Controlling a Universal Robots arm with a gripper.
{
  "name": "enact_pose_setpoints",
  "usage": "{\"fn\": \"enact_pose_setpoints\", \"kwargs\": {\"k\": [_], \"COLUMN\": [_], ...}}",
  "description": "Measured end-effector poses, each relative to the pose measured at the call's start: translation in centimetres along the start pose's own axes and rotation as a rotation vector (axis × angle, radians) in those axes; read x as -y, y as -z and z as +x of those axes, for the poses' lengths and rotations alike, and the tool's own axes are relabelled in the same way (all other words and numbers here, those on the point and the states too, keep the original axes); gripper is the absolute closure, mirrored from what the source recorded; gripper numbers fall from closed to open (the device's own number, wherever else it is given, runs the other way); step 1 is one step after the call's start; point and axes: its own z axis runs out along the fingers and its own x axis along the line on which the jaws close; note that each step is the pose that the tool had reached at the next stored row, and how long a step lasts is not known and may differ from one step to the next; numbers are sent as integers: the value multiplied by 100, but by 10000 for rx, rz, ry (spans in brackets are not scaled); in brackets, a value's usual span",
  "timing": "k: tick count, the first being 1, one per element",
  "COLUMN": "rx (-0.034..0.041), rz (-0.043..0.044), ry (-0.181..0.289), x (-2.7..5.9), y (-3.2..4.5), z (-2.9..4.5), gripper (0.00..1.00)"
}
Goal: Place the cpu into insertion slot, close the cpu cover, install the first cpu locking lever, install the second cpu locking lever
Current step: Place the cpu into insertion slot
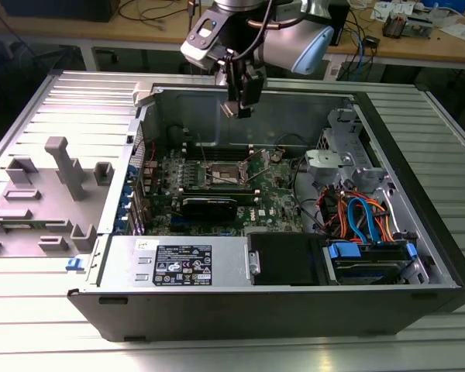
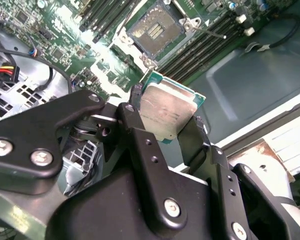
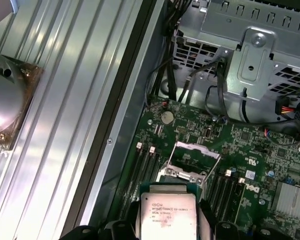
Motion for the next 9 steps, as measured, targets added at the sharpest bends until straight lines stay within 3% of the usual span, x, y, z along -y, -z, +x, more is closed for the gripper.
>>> {"fn": "enact_pose_setpoints", "kwargs": {"k": [4, 9], "rx": [59, 81], "rz": [-17, -22], "ry": [-713, -956], "x": [7, 22], "y": [-32, -103], "z": [1, 9], "gripper": [46, 46]}}
